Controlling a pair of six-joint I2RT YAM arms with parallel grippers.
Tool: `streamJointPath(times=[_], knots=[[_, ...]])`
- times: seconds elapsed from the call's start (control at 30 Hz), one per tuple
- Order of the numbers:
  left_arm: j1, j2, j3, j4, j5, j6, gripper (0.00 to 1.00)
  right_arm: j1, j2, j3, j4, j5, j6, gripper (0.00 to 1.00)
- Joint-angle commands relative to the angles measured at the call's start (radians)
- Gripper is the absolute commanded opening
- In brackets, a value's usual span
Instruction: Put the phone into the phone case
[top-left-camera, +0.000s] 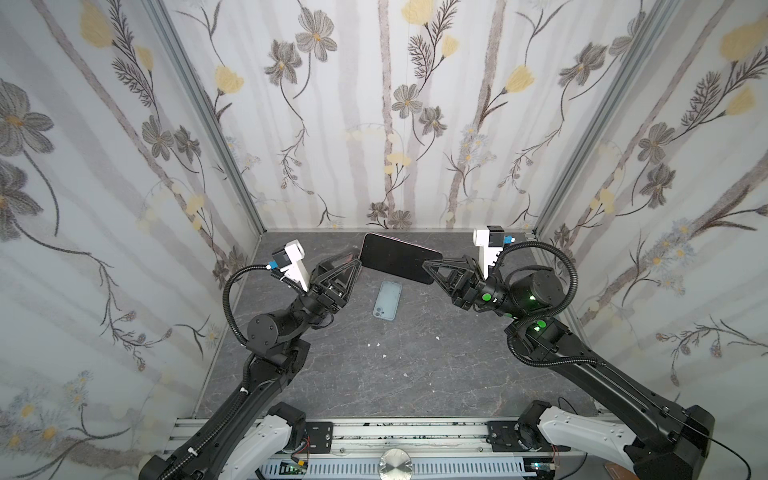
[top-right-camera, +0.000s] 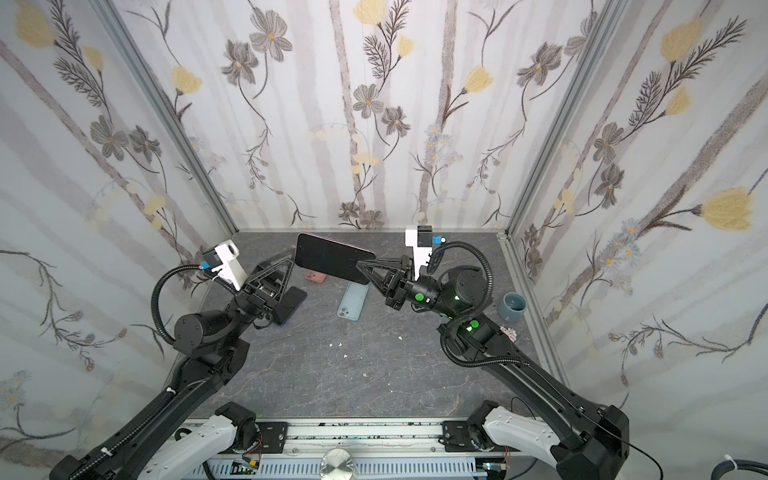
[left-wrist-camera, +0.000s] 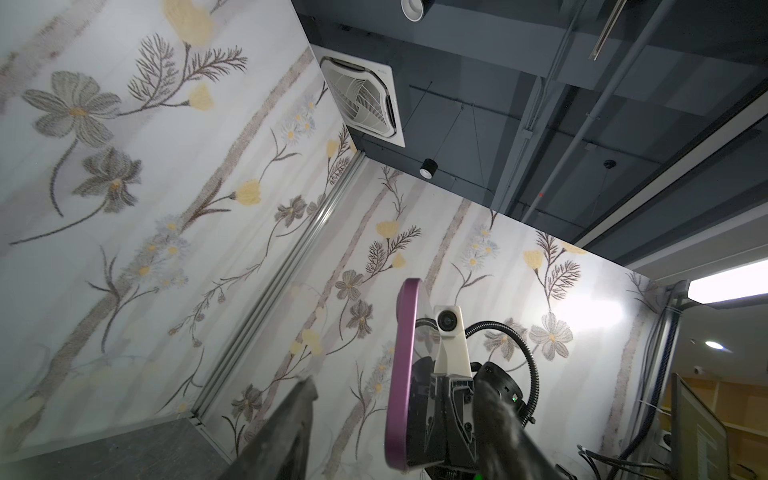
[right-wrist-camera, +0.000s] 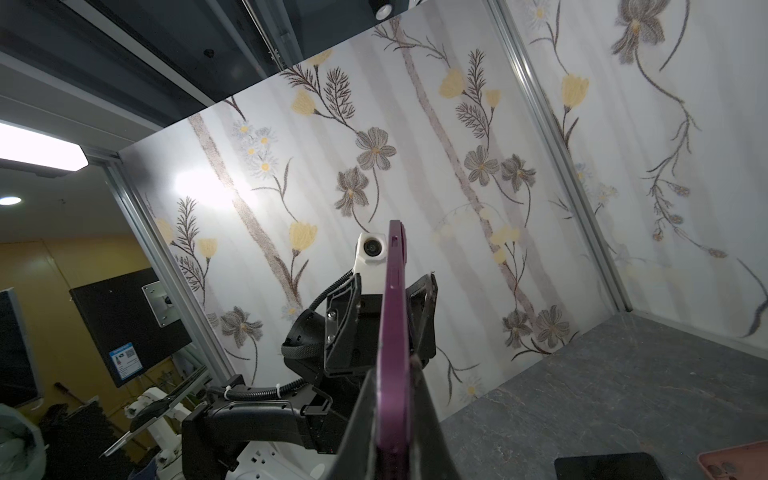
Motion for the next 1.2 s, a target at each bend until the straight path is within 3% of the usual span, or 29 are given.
streamJointPath(times=[0.0, 0.07, 0.13, 0.37, 0.83, 1.17], knots=[[0.0, -0.038, -0.003, -0.19, -0.212, 0.14, 0.69, -0.008, -0.037, -0.005, -0.011, 0.068, -0.081, 0.0], [0.0, -0.05, 0.009, -0.326, -0.342, 0.177, 0.67, -0.014, -0.058, -0.005, -0.047, 0.089, -0.113, 0.0], [0.0, -0.024, 0.05, -0.456, -0.402, 0.217, 0.64, -0.016, -0.079, -0.004, -0.079, 0.103, -0.146, 0.0], [-0.007, 0.309, 0.277, -0.835, -0.327, 0.29, 0.65, -0.02, -0.161, -0.002, -0.192, 0.213, -0.268, 0.0], [-0.106, 0.922, 0.493, -0.927, -0.224, 0.361, 0.65, -0.028, -0.309, -0.034, -0.341, 0.365, -0.342, 0.0], [-0.148, 1.152, 0.672, -1.032, -0.198, 0.41, 0.65, -0.029, -0.358, -0.058, -0.376, 0.409, -0.349, 0.0]])
